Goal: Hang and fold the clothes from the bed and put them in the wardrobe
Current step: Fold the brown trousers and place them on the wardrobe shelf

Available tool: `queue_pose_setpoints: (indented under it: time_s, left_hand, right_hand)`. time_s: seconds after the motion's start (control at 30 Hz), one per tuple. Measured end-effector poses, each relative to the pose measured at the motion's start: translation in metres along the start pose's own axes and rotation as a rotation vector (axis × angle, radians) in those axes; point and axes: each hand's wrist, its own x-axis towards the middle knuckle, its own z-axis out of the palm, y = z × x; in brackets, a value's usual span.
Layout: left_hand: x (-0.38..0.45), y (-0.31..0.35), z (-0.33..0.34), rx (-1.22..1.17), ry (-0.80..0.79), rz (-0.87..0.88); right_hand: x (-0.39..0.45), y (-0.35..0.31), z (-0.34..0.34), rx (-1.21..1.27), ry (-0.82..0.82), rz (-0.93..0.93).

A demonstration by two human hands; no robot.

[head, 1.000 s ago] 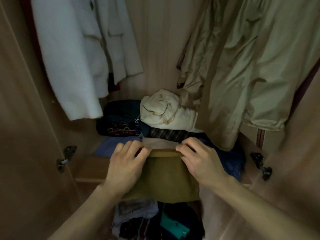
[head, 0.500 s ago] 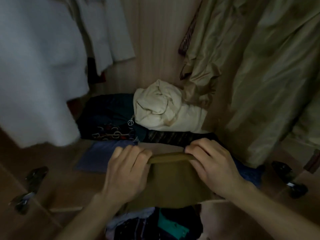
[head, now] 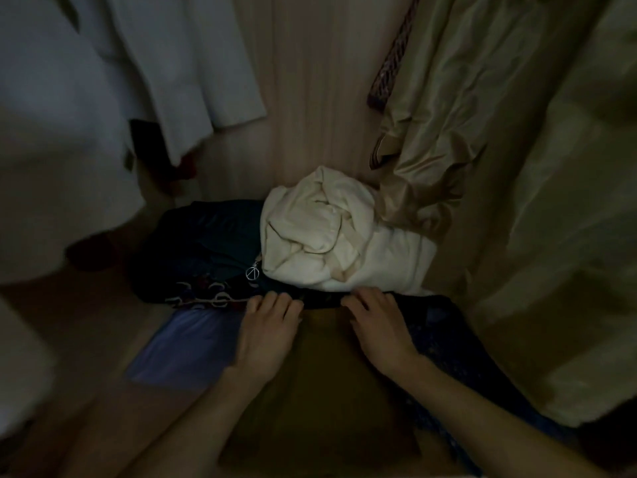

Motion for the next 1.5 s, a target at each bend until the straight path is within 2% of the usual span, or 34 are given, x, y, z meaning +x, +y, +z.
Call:
queue_pose_setpoints:
  time_s: [0.07, 0.2, 0.3, 0.5, 0.6, 0.73, 0.8, 0.9, 1.03, 1.23, 1.5]
  left_hand:
    - [-0.003, 0.003, 0.006, -0.027, -0.022, -0.045]
    - [-0.023, 0.023, -0.004, -0.178, -0.027, -0.038]
    - [-0.044, 0.033, -0.007, -0.265, -0.157, -0.104]
    - [-0.059, 0.031, 0.018, -0.396, -0.485, -0.178]
    - [-0.061, 0.030, 0.032, -0.486, -0.510, -0.219]
    - [-0.056, 0.029, 0.031, -0.450, -0.568, -0.216]
    - [-0.055, 0.031, 0.025, -0.377, -0.520, -0.198]
    - [-0.063, 0.039, 0.011, -0.225, -0.353, -0.147]
    - [-0.087, 0.058, 0.004, -0.286, -0.251, -0.113]
    - [-0.106, 0.057, 0.023, -0.347, -0.260, -0.132]
    - [-0.091, 0.053, 0.026, -0.321, -0.320, -0.133]
  right_hand:
    - [-0.003, -0.008, -0.001, 0.038, -0.020, 0.060]
    - [-0.030, -0.022, 0.003, 0.110, -0.119, 0.033]
    - [-0.048, -0.033, 0.016, 0.143, -0.235, 0.084]
    - [-0.061, -0.038, 0.043, 0.190, -0.364, 0.155]
    - [-0.059, -0.037, 0.048, 0.251, -0.367, 0.195]
    - [-0.056, -0.034, 0.049, 0.237, -0.395, 0.197]
    - [-0.055, -0.036, 0.042, 0.211, -0.406, 0.195]
    - [-0.065, -0.048, 0.026, 0.165, -0.425, 0.232]
    - [-0.095, -0.074, 0.017, 0.157, -0.367, 0.307]
    - [-0.106, -0.081, 0.026, 0.137, -0.290, 0.316]
    - [-0.092, -0.077, 0.019, 0.116, -0.395, 0.330]
